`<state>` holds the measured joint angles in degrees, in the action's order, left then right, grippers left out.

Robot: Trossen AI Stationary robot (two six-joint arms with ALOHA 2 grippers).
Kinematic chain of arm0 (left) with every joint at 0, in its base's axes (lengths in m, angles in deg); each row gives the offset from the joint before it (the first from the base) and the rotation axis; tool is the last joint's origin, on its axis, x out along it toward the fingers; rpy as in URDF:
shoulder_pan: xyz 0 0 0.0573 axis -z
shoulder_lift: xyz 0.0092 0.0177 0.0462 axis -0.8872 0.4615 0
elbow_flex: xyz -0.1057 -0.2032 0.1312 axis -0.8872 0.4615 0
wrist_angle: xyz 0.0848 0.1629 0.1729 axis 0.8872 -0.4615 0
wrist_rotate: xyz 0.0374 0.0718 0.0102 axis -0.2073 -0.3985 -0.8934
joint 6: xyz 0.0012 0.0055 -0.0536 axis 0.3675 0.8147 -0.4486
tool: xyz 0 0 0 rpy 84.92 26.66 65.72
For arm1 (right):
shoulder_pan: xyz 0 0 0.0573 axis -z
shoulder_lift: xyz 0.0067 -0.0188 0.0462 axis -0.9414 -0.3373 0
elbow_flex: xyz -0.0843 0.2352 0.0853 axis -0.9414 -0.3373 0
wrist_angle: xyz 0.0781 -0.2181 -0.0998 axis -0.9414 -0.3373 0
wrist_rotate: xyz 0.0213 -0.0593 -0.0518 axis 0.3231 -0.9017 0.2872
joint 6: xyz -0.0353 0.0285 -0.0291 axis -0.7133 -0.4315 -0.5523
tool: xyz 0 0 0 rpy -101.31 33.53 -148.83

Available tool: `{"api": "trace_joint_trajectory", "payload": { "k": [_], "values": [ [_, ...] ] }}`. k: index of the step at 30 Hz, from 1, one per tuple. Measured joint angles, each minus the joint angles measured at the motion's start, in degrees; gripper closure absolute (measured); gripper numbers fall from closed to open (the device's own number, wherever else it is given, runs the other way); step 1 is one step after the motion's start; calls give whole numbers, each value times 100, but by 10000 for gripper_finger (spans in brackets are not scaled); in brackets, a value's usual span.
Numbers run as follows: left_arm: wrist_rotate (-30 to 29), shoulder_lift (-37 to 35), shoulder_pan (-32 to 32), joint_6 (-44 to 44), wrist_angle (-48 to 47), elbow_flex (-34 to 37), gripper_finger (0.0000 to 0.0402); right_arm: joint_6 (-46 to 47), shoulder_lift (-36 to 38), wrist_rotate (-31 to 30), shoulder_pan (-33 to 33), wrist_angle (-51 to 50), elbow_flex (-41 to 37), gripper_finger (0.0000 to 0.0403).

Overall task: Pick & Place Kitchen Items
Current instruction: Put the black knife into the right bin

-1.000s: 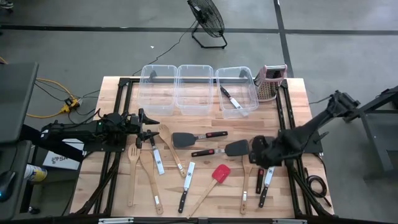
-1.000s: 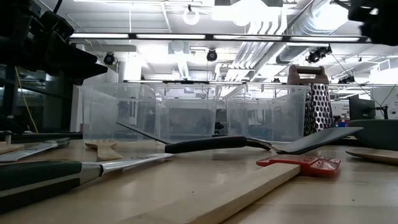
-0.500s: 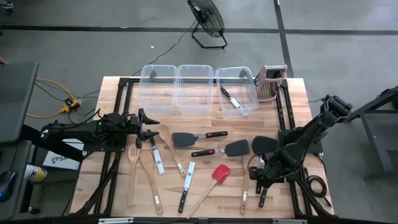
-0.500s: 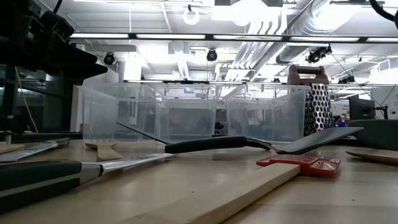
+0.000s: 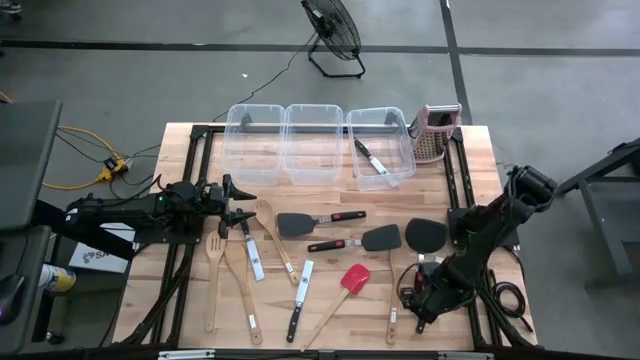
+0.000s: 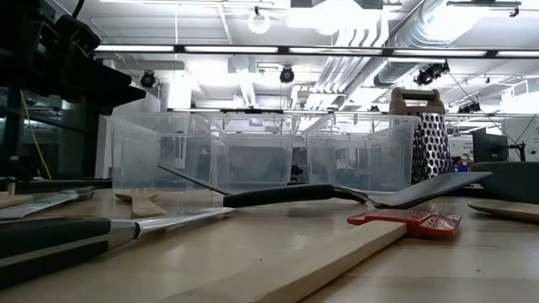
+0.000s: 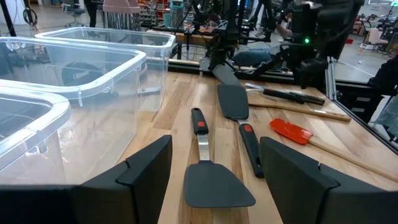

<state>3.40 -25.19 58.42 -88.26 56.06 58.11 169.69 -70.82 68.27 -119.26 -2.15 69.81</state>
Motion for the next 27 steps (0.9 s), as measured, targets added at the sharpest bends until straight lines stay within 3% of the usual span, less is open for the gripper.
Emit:
{"api": "trace_joint_trajectory", "payload": {
  "k": [8, 27],
  "values": [
    [2, 0, -2, 2, 0, 0, 162, -4, -515, -203, -250, 744, 0, 196],
    [0, 0, -2, 2, 0, 0, 162, -52, -903, -321, -422, 688, 22, 204]
  ]
}}
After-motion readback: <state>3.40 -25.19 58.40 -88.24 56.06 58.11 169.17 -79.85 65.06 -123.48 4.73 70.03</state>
